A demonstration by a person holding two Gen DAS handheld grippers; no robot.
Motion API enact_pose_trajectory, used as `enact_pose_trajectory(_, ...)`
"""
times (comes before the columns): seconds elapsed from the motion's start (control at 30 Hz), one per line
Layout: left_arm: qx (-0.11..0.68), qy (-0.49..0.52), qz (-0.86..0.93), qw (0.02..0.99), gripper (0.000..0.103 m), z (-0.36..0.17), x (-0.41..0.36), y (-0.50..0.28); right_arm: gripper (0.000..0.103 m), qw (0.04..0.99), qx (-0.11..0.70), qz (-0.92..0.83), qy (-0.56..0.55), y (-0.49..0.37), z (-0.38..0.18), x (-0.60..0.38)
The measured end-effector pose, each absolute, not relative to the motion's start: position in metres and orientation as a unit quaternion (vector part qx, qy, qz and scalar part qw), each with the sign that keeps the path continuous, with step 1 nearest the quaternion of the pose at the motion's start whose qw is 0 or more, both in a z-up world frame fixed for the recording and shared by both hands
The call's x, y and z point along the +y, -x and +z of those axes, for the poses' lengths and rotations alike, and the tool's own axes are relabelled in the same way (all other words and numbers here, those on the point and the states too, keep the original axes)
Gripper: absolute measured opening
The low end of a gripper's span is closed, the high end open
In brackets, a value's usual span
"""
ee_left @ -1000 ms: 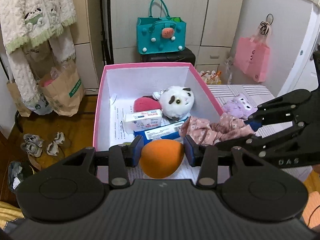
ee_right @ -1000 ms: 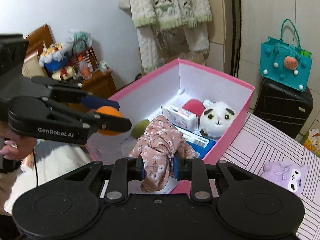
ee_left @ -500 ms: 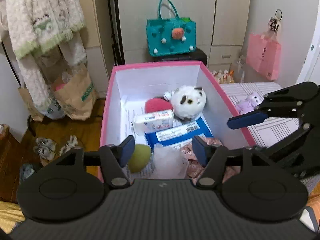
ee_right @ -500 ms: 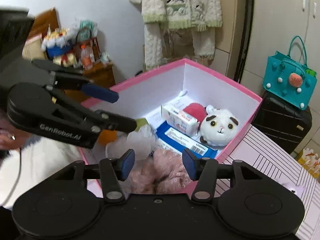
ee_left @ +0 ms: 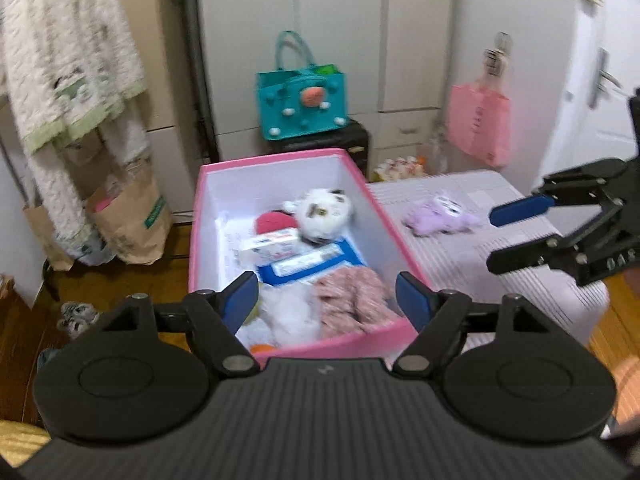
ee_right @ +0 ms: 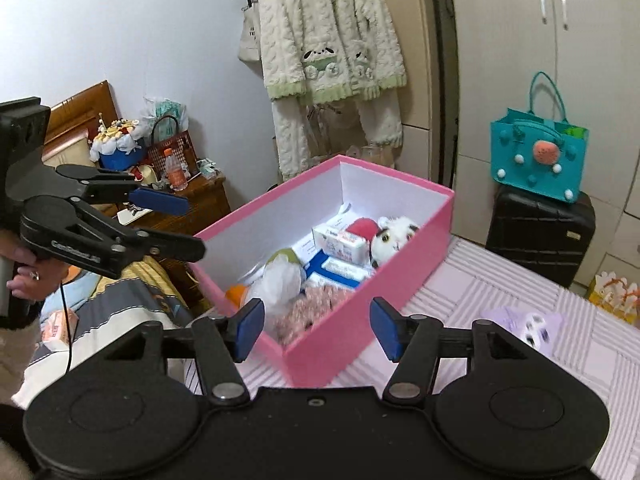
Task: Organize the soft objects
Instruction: 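Open both grippers to drop the cloth and sponge into the box, then move both grippers toward the lilac plush toy on the bed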
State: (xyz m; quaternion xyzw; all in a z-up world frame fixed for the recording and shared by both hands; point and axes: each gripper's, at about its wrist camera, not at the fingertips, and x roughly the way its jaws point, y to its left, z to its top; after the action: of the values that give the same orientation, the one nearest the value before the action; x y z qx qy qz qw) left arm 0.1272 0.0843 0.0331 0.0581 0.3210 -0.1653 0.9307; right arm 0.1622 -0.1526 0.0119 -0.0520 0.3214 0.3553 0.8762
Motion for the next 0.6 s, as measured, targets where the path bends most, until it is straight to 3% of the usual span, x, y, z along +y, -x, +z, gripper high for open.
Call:
enact_pose_trajectory(0.17, 0.311, -0.106, -0.201, 0.923, 0.078, 0.039, 0.057, -0.095, 0.068, 0.874, 0.321, 0.358, 0.069, -0.130, 0.010, -0.174)
enact_pose_trajectory(0.33, 0.322, -0.107, -0.247, 0.908, 0.079, 0.039, 0.031, -0.080, 0.080, 0.880, 0.311, 0.351, 0.074, -0.103, 0.005, -0.192)
enact_pose_trajectory(0.6, 0.318, -0.074, -0.262, 0.908, 0.079, 0.022, -0.012, -0.094, 0.083, 0.901, 0.288, 0.319, 0.068, -0.092, -0.020, -0.226)
